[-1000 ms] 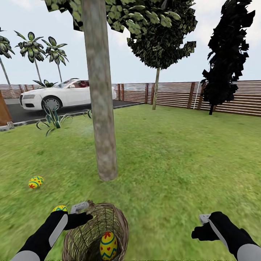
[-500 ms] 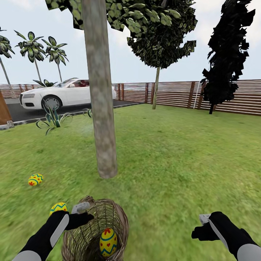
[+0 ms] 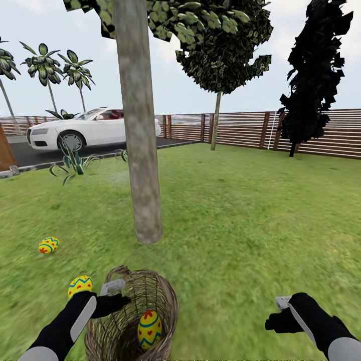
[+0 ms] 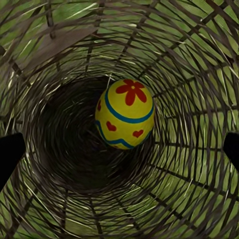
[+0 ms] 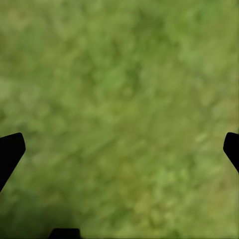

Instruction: Take the three Easter eggs out of the wicker basket on the lawn in the garden, then place them on the lawn next to a single tree (choose any tree) so that all three eggs are next to the same tree and none are left in the basket.

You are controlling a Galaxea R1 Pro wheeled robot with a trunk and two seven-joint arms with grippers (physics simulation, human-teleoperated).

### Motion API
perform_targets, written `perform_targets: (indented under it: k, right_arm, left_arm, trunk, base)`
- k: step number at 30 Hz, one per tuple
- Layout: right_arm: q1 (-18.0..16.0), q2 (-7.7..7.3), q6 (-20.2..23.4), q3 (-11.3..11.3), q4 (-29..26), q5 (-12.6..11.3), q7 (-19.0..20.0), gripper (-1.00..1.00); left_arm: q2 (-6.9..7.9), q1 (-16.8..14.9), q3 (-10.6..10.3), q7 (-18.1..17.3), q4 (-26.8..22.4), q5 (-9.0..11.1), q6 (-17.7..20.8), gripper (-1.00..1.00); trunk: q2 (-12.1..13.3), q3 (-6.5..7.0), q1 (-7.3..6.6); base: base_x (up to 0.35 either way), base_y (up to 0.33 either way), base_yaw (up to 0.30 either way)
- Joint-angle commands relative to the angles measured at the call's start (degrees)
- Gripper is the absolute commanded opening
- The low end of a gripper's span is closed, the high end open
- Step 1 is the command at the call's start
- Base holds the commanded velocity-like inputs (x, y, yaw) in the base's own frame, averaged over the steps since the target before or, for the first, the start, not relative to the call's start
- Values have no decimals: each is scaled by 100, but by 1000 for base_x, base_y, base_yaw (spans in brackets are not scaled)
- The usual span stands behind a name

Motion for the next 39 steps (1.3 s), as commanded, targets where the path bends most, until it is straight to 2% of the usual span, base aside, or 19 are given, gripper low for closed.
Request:
perform_targets:
  k: [1,11,18,39]
  right_arm:
    - [-4,-7,23,36,-7,-30,-4,100]
    - [-4,-6,22,36,-4,-25,-5,100]
    - [-4,-6,23,36,-6,-26,-5,100]
    - [-4,-6,21,36,1,-26,-4,100]
  left_arm:
    - [5,-4,-12,-18,-5,-16,18,100]
    - [-6,-4,-12,-22,-5,-16,18,100]
    - [-66,-3,-19,-20,-5,-22,18,100]
    - [-75,-5,-21,-20,-5,-23,18,100]
  trunk:
    - [-44,-25,21]
    - [-445,-204,241]
    - [-726,-330,395]
    - [-756,-795,450]
  base:
    - [0,0,0]
    - [0,0,0]
    - [0,0,0]
    - [0,0,0]
